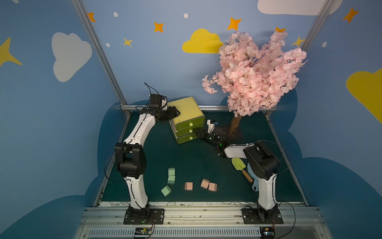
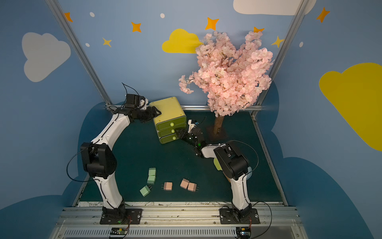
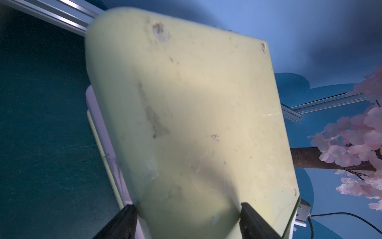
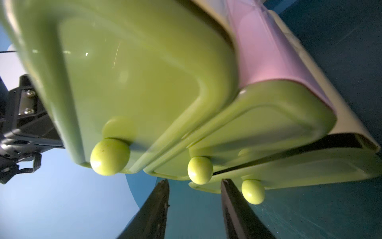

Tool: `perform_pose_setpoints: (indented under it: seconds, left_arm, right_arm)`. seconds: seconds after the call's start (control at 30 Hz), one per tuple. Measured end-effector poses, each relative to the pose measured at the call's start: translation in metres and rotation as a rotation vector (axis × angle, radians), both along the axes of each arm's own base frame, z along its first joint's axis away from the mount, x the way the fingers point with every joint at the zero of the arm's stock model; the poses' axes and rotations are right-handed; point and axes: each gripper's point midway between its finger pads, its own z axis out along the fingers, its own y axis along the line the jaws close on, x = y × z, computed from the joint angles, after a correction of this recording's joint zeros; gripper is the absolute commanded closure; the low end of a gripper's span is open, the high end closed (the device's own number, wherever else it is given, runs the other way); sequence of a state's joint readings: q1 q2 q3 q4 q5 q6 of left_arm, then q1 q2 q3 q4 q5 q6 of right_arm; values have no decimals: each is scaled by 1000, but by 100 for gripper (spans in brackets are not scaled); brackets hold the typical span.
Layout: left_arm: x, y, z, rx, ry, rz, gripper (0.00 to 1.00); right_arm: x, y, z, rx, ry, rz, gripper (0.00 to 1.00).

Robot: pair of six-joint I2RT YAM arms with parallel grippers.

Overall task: Place the plugs into the drawer by color
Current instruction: Open the drawer in the storage box.

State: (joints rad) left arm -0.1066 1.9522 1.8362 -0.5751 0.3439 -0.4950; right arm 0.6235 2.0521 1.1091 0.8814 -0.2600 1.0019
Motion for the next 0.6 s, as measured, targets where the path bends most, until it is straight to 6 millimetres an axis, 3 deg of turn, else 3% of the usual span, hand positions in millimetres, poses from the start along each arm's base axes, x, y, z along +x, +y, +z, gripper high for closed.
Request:
perform_pose_setpoints:
  seconds: [0.27, 0.6]
  left_arm:
    - [0, 0, 0, -4, 2, 3, 20]
    - [0, -1, -1, -21, 7, 12, 20]
  right_arm:
    - [4, 3, -13, 109, 82, -16, 55]
    - [-3, 10, -3, 191, 92, -46, 54]
